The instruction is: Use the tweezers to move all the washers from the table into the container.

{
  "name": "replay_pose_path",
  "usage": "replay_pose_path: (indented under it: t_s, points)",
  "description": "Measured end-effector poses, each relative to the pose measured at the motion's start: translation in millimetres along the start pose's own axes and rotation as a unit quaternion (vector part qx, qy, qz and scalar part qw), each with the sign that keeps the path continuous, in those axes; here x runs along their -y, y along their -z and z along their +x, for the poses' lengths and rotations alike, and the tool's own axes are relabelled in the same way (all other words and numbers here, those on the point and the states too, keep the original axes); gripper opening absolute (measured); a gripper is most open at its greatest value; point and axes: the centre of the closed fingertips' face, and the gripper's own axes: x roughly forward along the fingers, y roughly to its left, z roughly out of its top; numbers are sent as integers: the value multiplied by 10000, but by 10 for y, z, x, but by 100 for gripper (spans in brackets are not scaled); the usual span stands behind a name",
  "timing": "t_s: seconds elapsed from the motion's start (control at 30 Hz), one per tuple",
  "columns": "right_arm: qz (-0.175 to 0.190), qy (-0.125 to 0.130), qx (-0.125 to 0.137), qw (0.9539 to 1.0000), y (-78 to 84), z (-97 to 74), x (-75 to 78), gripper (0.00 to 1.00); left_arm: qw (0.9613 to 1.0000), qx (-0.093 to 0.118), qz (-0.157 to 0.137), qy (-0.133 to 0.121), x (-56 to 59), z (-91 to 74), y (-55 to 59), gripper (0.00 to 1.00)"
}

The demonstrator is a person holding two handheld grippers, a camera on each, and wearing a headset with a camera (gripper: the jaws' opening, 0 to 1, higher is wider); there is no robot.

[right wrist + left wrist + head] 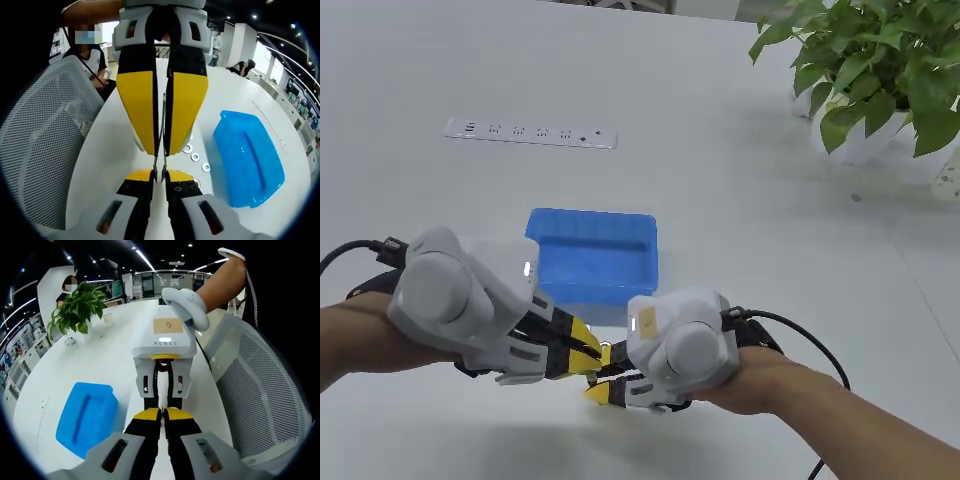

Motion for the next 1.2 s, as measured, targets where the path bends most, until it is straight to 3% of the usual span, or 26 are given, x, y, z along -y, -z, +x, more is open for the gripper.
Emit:
replay_pose_path:
  t_s: [0.5, 1.2]
  points:
    - [1, 164, 27, 9999, -4, -34, 107, 12, 9998, -22, 182, -54, -70, -14, -67, 7]
    - [86, 267, 15, 9996, 60, -29, 197, 13, 9999, 73, 67, -19, -175, 58, -89, 7]
